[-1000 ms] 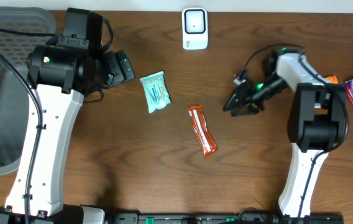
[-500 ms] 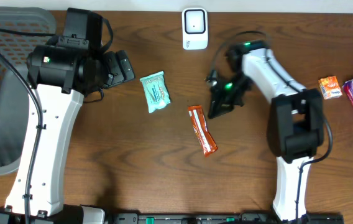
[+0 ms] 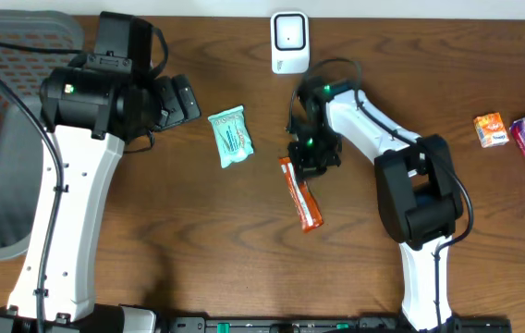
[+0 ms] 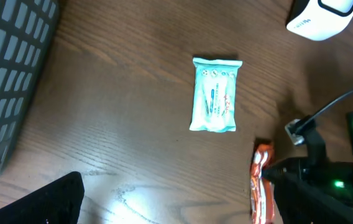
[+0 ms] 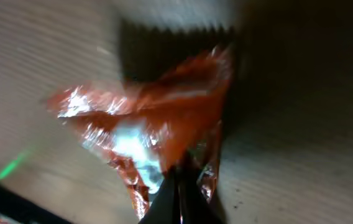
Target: Scan the item barcode
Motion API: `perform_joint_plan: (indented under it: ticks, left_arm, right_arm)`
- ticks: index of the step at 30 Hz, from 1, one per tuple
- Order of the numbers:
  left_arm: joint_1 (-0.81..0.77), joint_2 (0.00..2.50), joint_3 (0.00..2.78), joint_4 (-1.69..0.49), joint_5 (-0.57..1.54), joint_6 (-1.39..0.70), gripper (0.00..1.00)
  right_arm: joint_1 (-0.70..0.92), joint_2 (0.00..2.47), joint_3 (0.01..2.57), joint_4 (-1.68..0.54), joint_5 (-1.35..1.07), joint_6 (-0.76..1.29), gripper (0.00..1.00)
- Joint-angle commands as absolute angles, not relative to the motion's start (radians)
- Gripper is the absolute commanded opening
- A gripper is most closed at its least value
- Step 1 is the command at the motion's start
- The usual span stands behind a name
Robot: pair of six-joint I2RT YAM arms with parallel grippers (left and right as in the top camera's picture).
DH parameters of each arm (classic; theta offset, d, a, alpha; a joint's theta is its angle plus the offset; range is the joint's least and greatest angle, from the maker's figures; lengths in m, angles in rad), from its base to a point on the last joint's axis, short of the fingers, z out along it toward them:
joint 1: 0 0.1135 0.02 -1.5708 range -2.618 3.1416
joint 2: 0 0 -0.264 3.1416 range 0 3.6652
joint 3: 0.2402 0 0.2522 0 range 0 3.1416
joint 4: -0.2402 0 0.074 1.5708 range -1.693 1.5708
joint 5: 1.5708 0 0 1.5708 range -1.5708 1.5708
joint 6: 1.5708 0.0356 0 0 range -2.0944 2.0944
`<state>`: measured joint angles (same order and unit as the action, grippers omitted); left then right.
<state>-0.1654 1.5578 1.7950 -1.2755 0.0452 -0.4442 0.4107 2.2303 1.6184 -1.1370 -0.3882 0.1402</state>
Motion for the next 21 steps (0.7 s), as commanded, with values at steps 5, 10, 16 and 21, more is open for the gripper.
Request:
perform_joint_plan:
  ticks: [5, 10, 16, 21]
  left_arm:
    - [-0.162, 1.565, 1.797, -1.276, 0.029, -0.438, 0.98]
    - [-0.162, 1.565, 1.797, -1.276, 0.029, -0.438, 0.98]
    - [-0.162, 1.565, 1.797, -1.276, 0.029, -0.438, 0.98]
    - [-0.162, 1.565, 1.797, -1.276, 0.029, -0.438, 0.98]
  right_arm:
    - [0.400, 2.211, 1.549, -1.073, -0.290, 0.213, 0.01]
    - [0.379, 2.199, 1.720, -1.231, -0.224, 0.212, 0.07]
    - [0.388, 2.197, 1.918, -1.454, -0.191, 0.208, 0.20]
    - [0.426, 2.197, 1.903, -1.555, -0.185, 0.208, 0.28]
